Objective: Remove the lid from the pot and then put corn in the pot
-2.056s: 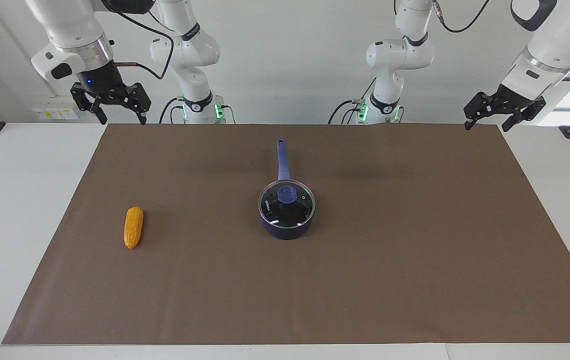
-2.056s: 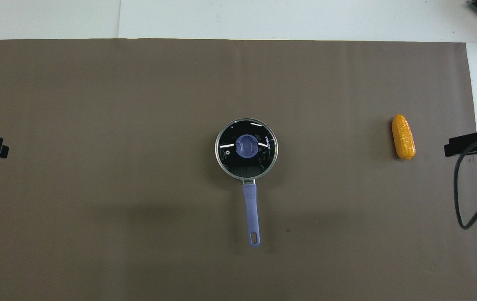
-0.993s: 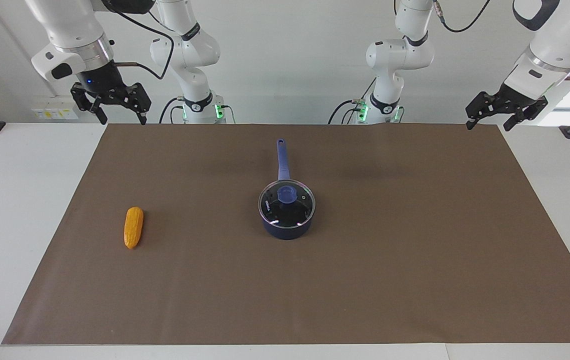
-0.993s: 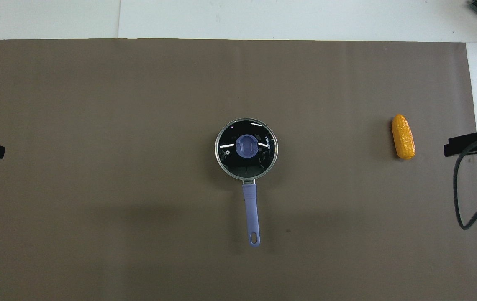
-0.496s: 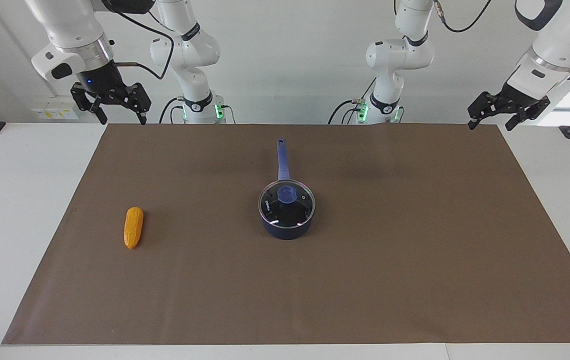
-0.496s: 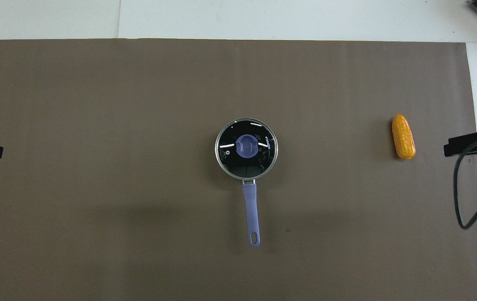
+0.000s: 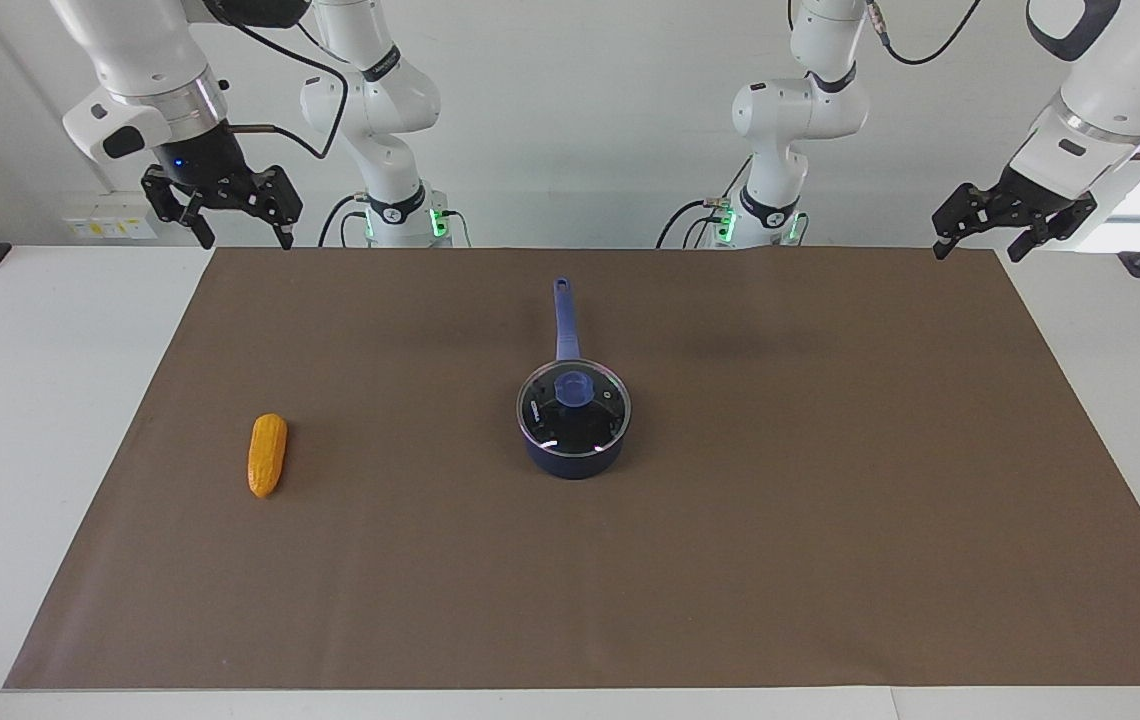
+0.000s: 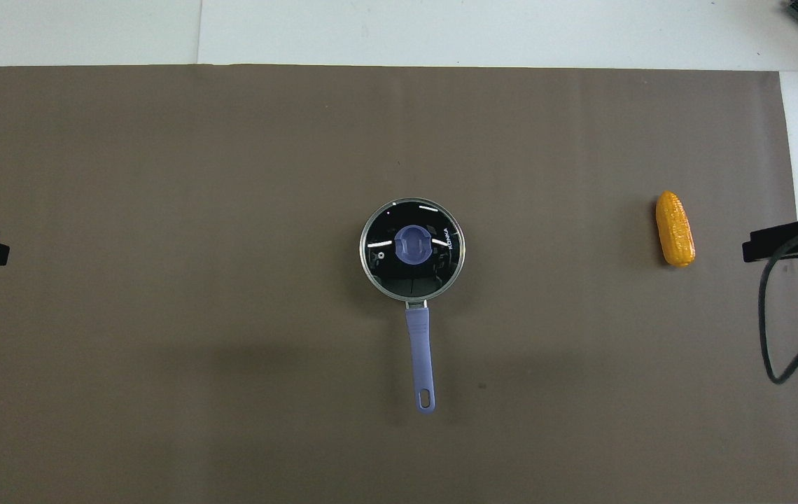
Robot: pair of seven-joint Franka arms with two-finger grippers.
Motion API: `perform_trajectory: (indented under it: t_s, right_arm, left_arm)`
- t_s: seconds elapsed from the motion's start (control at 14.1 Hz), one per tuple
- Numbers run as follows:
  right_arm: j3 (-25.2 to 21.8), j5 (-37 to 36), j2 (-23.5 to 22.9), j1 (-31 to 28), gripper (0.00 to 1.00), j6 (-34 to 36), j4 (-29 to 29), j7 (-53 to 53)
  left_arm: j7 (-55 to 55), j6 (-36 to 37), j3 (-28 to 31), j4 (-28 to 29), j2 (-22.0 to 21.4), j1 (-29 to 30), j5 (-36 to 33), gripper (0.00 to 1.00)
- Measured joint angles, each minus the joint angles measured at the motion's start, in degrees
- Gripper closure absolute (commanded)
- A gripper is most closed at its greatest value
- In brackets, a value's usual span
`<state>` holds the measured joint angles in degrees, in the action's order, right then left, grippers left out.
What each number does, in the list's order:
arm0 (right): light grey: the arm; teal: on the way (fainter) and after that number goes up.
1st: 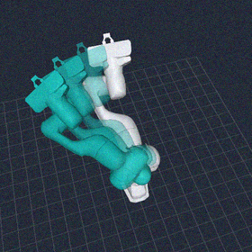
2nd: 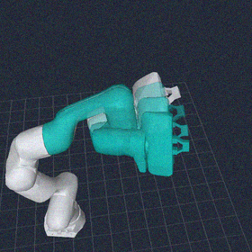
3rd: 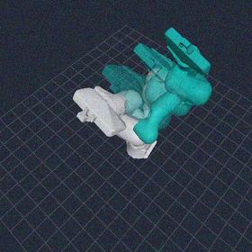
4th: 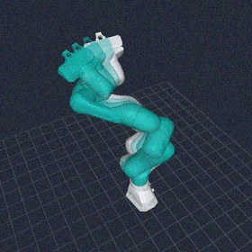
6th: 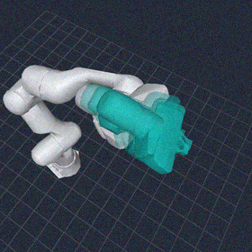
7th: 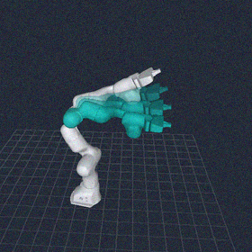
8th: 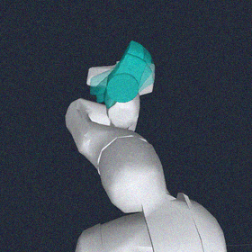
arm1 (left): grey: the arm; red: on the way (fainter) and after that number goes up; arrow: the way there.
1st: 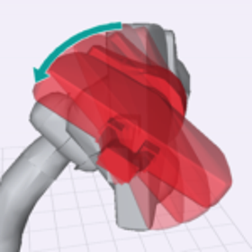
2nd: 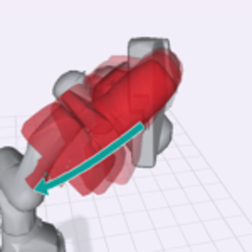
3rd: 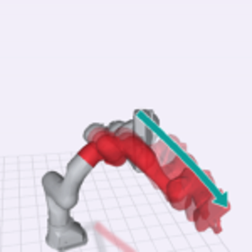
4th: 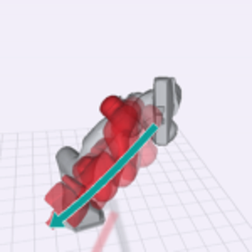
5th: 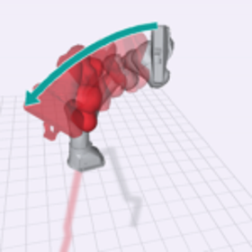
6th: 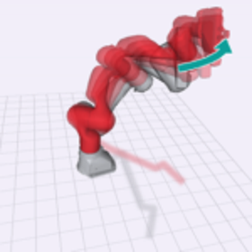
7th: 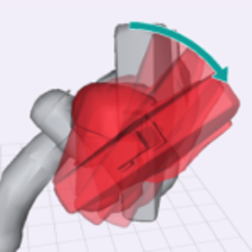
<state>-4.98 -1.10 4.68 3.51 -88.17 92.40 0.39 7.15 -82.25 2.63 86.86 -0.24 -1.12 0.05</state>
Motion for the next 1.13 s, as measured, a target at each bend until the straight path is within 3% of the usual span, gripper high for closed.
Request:
perform_trajectory:
  t_s: [1.13]
  right_arm:
    - [0.0,0.0,0.0,0.0,0.0,0.0,0.0,0.0]
  left_arm:
    - [-0.2,-0.9,-0.7,-0.2,0.0,-0.3,0.0,0.0]
